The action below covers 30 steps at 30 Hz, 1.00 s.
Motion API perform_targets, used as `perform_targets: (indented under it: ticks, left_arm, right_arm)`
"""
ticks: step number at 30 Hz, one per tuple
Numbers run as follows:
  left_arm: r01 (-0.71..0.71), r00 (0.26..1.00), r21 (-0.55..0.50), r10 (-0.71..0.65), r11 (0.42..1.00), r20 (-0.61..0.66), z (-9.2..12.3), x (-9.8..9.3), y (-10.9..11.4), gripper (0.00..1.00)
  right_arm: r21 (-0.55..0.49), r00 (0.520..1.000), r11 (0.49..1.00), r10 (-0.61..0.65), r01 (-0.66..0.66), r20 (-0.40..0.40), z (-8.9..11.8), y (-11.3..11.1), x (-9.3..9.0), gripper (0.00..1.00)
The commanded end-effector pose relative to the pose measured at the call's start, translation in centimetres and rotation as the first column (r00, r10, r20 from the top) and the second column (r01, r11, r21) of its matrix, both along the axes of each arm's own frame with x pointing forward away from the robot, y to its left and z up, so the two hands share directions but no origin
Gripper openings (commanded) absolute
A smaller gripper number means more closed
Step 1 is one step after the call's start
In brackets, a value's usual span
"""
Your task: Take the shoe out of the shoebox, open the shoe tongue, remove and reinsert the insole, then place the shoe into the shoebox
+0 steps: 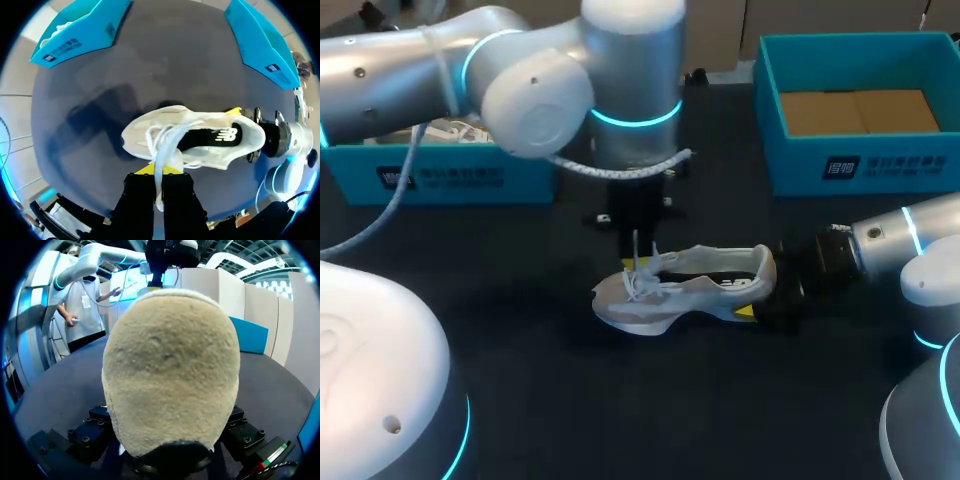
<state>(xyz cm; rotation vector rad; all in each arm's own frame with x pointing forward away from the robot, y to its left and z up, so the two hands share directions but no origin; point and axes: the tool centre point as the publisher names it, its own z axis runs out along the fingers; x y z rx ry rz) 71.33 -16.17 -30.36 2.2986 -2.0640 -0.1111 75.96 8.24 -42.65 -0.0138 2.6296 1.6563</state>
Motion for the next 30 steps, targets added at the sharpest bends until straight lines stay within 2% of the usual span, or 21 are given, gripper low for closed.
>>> perform_targets:
  ticks: [1,4,13,17,18,24,30]
  left_arm:
    - [-0.034,0.999,-0.031,0.034,0.999,0.014,-0.8,0.0,1.6,0.06]
    - [-0.058,0.998,-0.013,0.058,0.998,-0.001,-1.5,0.1,2.5,0.11]
    - [-0.123,0.99,0.053,0.126,0.991,-0.058,-4.7,0.0,5.2,0.08]
    - [-0.154,0.985,0.065,0.158,0.986,-0.074,-5.7,0.0,6.2,0.25]
    - [-0.158,0.984,0.065,0.162,0.985,-0.074,-5.9,0.0,6.4,0.33]
    - [-0.183,0.978,0.076,0.189,0.98,-0.091,-7.3,0.0,7.2,0.37]
    - [-0.187,0.976,0.075,0.194,0.979,-0.098,-7.5,-0.1,7.3,0.39]
  right_arm:
    - [-0.003,1.0,1.0,-0.002,0.002,0.001,-0.2,0.2,0.0,0.0]
    - [-0.003,1.0,1.0,-0.002,0.002,0.001,-0.2,0.2,0.0,0.0]
    - [-0.003,1.0,1.0,-0.002,0.002,0.001,-0.2,0.2,0.0,0.0]
    - [-0.003,1.0,1.0,-0.002,0.002,0.001,-0.2,0.2,0.0,0.0]
    - [-0.003,1.0,1.0,-0.002,0.002,0.001,-0.2,0.2,0.0,0.0]
    - [-0.003,1.0,1.0,-0.002,0.002,0.001,-0.2,0.2,0.0,0.0]
    - [-0.003,1.0,1.0,-0.002,0.002,0.001,-0.2,0.2,0.0,0.0]
